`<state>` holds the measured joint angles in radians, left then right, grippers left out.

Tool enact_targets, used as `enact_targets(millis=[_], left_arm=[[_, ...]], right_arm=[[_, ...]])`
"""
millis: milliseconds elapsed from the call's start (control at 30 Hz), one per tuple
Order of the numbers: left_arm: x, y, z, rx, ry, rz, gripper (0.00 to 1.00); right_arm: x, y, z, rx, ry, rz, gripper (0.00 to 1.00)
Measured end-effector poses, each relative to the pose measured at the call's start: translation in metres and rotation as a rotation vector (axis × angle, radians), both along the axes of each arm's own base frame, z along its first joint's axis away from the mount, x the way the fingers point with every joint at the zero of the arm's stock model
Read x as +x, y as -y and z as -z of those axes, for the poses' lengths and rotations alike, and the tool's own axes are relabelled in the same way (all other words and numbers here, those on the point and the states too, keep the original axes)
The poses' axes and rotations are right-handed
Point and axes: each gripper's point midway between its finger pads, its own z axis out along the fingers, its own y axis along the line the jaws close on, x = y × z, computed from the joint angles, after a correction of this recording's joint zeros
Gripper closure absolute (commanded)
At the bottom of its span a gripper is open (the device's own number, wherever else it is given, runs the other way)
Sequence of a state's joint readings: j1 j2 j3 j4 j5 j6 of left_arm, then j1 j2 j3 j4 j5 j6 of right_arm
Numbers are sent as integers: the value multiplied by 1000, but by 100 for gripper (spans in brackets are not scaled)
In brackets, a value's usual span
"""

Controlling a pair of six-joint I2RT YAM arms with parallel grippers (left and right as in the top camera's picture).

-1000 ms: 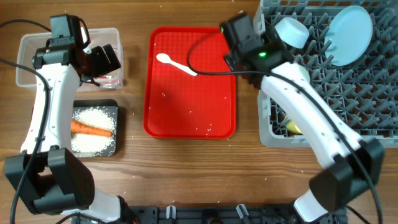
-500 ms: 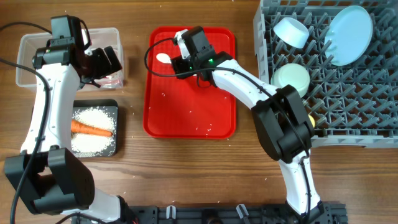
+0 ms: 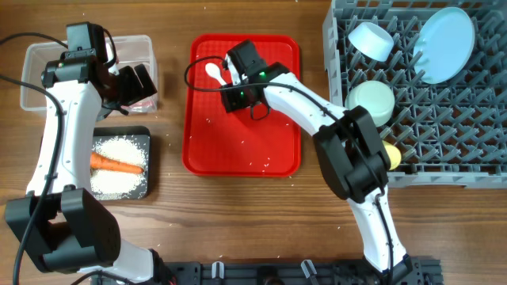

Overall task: Sort waste into correct bins and load items into the dishwasher rack
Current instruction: 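Grasp the white spoon on the red tray with the right gripper, then carry the white spoon into the rack and release it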

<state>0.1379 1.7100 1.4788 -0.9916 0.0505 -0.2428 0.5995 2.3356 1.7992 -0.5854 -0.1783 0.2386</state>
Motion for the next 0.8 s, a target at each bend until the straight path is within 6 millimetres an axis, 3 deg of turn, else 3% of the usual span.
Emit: enact_targets(millis=[133,300,467,567,667,800], left_arm=[[0,0,0,0,0,0,0],[-1,0,0,-1,-4,0,0],[-3,0,1,-2,-14,0,0],[-3,0,1,-2,-15,0,0],[-4,0,1,-2,-15,0,0],[-4,0,1,-2,-15,0,0]], right_arm=[[-8,-8,5,-120,72,24,64],[15,-19,7,-124,189,67,79],[12,-16,6,-143,153,86,85],[-5,-3,5,-219,44,78,91],[-29,21,-10,-331,-96,41,96],[-29,46,-36,-354,-124,27,96]])
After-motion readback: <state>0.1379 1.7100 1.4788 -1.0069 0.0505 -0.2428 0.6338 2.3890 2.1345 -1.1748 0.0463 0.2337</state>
